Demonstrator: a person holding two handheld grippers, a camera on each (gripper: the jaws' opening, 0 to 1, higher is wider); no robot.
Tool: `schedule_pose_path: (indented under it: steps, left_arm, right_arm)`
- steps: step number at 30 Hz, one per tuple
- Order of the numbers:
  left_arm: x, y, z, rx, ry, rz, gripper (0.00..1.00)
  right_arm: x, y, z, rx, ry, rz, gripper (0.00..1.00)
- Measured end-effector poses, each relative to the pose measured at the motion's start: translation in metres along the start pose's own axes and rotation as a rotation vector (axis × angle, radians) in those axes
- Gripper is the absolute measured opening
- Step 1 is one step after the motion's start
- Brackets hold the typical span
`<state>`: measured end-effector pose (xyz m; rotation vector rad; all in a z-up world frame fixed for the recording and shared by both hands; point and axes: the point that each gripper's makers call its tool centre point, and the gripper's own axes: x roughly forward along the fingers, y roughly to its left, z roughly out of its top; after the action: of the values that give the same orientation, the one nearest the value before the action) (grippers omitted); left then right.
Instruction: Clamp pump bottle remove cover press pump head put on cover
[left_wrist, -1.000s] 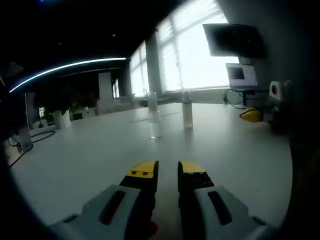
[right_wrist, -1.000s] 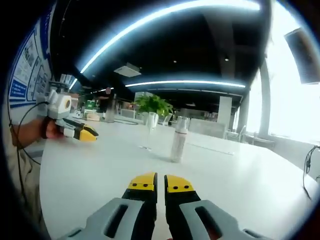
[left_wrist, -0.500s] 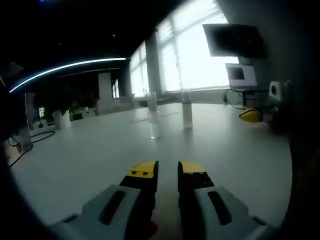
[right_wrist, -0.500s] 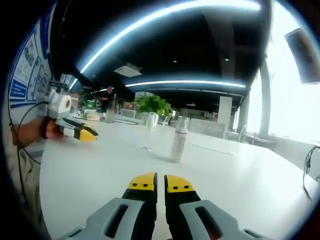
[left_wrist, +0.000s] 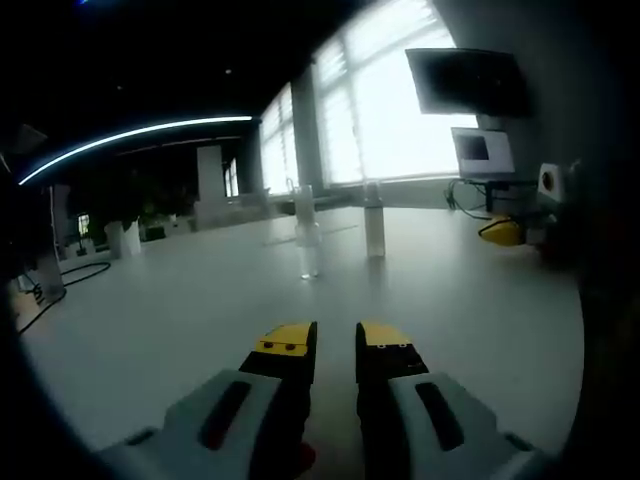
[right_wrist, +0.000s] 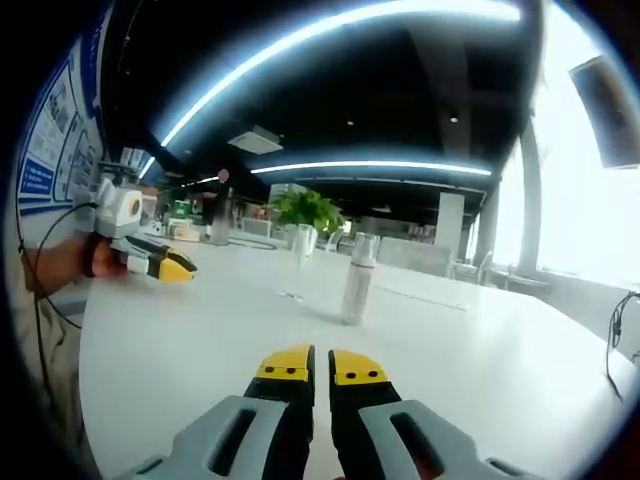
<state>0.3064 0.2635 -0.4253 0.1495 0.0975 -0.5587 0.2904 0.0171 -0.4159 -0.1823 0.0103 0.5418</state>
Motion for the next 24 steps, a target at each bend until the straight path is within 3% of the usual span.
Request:
schedule_pose_path:
  steps: [24]
  left_arm:
    - [0.0,0.0014,0.0009,0.001,-0.006,0.002,0.08]
  right_arm:
    - [-0.0003,0.0008,0.0004,-0.003,-0.001,0.0,0.01]
